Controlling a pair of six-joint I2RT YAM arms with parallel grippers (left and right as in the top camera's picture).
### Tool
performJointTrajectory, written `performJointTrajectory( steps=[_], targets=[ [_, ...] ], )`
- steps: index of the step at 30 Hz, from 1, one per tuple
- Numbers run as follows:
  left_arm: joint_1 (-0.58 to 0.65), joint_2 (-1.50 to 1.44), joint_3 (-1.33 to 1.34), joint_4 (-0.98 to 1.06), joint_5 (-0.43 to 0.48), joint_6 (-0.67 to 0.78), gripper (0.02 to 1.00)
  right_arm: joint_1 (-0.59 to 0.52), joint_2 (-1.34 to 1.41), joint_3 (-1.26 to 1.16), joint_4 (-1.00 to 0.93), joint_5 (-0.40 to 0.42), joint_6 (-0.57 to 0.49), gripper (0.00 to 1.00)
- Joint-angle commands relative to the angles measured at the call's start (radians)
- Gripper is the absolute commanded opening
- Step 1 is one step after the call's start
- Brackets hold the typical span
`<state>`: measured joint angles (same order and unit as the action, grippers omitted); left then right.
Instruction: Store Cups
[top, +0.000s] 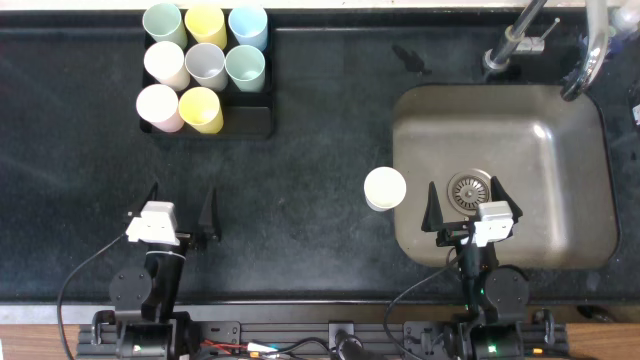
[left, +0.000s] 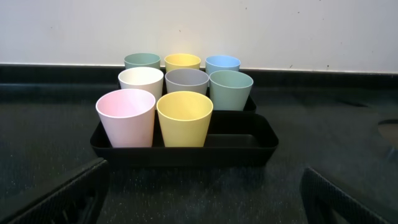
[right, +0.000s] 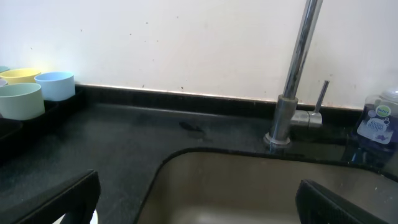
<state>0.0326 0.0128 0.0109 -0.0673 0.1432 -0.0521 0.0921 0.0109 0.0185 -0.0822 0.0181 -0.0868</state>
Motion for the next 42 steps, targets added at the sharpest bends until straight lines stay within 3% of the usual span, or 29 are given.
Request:
performJointTrajectory(
  steps=[1,20,24,39,42],
  targets=[
    [0.001,-0.011,-0.003,-0.002,0.01,-0.001,1.0,-0.001,-0.007,-0.014,0.005,0.001,-0.003,0.993],
    [0.001,-0.011,-0.003,-0.002,0.01,-0.001,1.0,-0.001,-0.007,-0.013,0.04,-0.028,-0.003,0.996],
    [0.001,-0.011,-0.003,-0.002,0.01,-0.001,1.0,-0.001,0.036,0.086,0.014,-0.028,-0.006,0.996],
    [0.001,-0.011,-0.003,-0.002,0.01,-0.001,1.0,-0.001,0.592,0.973,-0.691,-0.034,0.014,0.998],
    [0.001,-0.011,-0.003,-0.002,0.01,-0.001,1.0,-0.001,0.707,1.148,-0.882,-0.101,0.015,0.998]
  ],
)
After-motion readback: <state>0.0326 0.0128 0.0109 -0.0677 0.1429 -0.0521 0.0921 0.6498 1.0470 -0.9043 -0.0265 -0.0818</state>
